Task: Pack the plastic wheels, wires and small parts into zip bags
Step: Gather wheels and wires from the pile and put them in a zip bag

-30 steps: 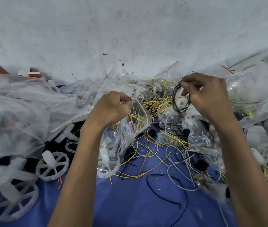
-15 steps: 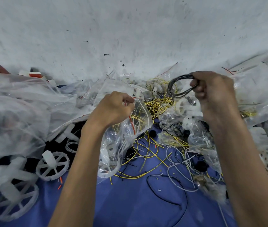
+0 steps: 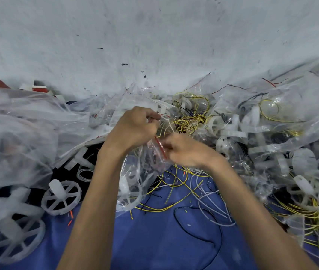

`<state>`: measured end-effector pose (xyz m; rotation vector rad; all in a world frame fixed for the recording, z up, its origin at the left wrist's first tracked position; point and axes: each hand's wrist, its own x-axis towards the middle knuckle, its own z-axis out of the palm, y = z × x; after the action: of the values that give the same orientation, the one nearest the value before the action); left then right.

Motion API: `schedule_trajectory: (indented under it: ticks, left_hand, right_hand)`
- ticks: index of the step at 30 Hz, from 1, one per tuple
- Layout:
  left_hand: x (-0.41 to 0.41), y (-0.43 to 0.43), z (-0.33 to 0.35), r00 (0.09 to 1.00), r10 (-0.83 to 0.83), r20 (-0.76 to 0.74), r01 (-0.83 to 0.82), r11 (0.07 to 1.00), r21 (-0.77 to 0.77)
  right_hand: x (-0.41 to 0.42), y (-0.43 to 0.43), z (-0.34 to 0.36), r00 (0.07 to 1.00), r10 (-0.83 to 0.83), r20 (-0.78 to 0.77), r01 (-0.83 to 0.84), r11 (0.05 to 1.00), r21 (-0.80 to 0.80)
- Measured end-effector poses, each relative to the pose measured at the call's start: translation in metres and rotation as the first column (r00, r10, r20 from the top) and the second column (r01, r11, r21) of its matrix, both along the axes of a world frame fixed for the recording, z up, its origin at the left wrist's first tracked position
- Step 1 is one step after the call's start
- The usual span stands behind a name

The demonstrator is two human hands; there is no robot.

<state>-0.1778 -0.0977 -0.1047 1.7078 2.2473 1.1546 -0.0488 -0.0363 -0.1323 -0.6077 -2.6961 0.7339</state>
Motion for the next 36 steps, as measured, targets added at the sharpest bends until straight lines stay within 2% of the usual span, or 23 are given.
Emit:
schedule_trajectory:
  ticks: [1,2,4,5,6,8,9,10,11,13,15,16,17,18,19,20,21,22,23,29,31,33,36]
  left_hand:
    - [0.001,-0.001,0.001,1.0,-0.013,0.008,0.013,1.0,0.001]
    - [0.003,-0.002,0.002,0.999,-0.028,0.03,0.028,1.0,0.01]
    - [0.006,-0.003,0.004,0.994,-0.058,0.089,0.054,0.997,0.046]
    - [0.007,-0.003,0.006,0.991,-0.075,0.113,0.069,0.996,0.056]
    - [0.009,-0.002,0.006,0.987,-0.093,0.133,0.087,0.995,0.051]
    - [0.011,-0.001,0.005,0.98,-0.127,0.152,0.129,0.992,-0.003]
    - [0.011,0.0,0.003,0.98,-0.134,0.148,0.14,0.99,-0.027]
    - [0.01,0.001,0.002,0.983,-0.127,0.136,0.133,0.991,-0.033]
    - [0.008,0.001,0.001,0.987,-0.103,0.12,0.106,0.994,-0.019]
    - [0.001,-0.001,0.002,0.995,-0.03,0.094,0.028,0.999,0.03]
    - [-0.007,-0.004,0.005,0.998,0.025,0.063,-0.028,0.999,0.043]
    - [-0.01,-0.005,0.005,0.997,0.041,0.06,-0.043,0.998,0.039]
    - [-0.011,-0.006,0.006,0.997,0.045,0.065,-0.047,0.998,0.033]
    - [-0.013,-0.008,0.006,0.997,0.046,0.068,-0.048,0.998,0.029]
    - [-0.014,-0.009,0.005,0.997,0.05,0.067,-0.052,0.998,0.029]
    - [-0.015,-0.01,0.005,0.996,0.056,0.069,-0.059,0.998,0.035]
    - [-0.016,-0.01,0.004,0.995,0.063,0.08,-0.067,0.997,0.045]
    - [-0.017,-0.011,0.004,0.993,0.069,0.099,-0.075,0.996,0.054]
    - [-0.018,-0.013,0.004,0.99,0.075,0.116,-0.082,0.995,0.059]
    - [-0.029,-0.028,0.013,0.973,0.184,0.137,-0.198,0.975,0.098]
    - [-0.041,-0.041,0.021,0.961,0.236,0.146,-0.261,0.946,0.191]
    - [-0.051,-0.057,0.028,0.939,0.32,0.126,-0.343,0.898,0.277]
    - [-0.059,-0.075,0.038,0.91,0.393,0.132,-0.414,0.841,0.349]
  right_hand:
    - [-0.003,0.003,-0.005,0.997,-0.059,0.041,0.052,0.987,0.151]
    - [-0.005,0.003,-0.007,0.99,-0.14,-0.025,0.143,0.966,0.217]
    - [-0.009,0.003,-0.01,0.948,-0.203,-0.245,0.247,0.955,0.166]
    - [-0.008,0.001,-0.009,0.949,-0.142,-0.281,0.188,0.971,0.145]
    - [-0.007,-0.001,-0.008,0.976,-0.034,-0.217,0.066,0.987,0.145]
    - [-0.007,-0.011,-0.007,0.987,0.134,0.087,-0.143,0.985,0.095]
    - [-0.006,-0.012,-0.007,0.966,0.174,0.189,-0.191,0.979,0.076]
    - [-0.004,-0.009,-0.006,0.964,0.177,0.196,-0.195,0.978,0.075]
    - [-0.002,-0.006,-0.002,0.982,0.155,0.105,-0.164,0.982,0.089]
    - [0.007,0.007,0.007,0.971,-0.01,-0.239,0.009,1.0,-0.006]
    - [0.024,0.027,0.016,0.829,-0.256,-0.498,0.158,0.96,-0.231]
    - [0.034,0.039,0.016,0.775,-0.337,-0.534,0.207,0.935,-0.29]
    - [0.043,0.052,0.013,0.789,-0.376,-0.485,0.267,0.922,-0.28]
    - [0.052,0.064,0.007,0.86,-0.376,-0.345,0.315,0.923,-0.22]
    - [0.06,0.077,-0.003,0.929,-0.35,-0.116,0.335,0.933,-0.134]
    - [0.066,0.088,-0.015,0.936,-0.32,0.147,0.332,0.941,-0.063]
    - [0.069,0.096,-0.028,0.88,-0.301,0.367,0.333,0.943,-0.026]
    - [0.069,0.101,-0.042,0.811,-0.298,0.503,0.361,0.932,-0.029]
    - [0.069,0.103,-0.052,0.77,-0.326,0.549,0.412,0.911,-0.036]
    - [0.065,0.111,-0.066,0.752,-0.604,0.263,0.591,0.795,0.136]
    - [0.066,0.111,-0.061,0.749,-0.581,0.318,0.576,0.809,0.12]
    - [0.062,0.107,-0.053,0.749,-0.55,0.371,0.52,0.834,0.187]
    - [0.048,0.09,-0.035,0.837,-0.514,0.188,0.459,0.847,0.269]
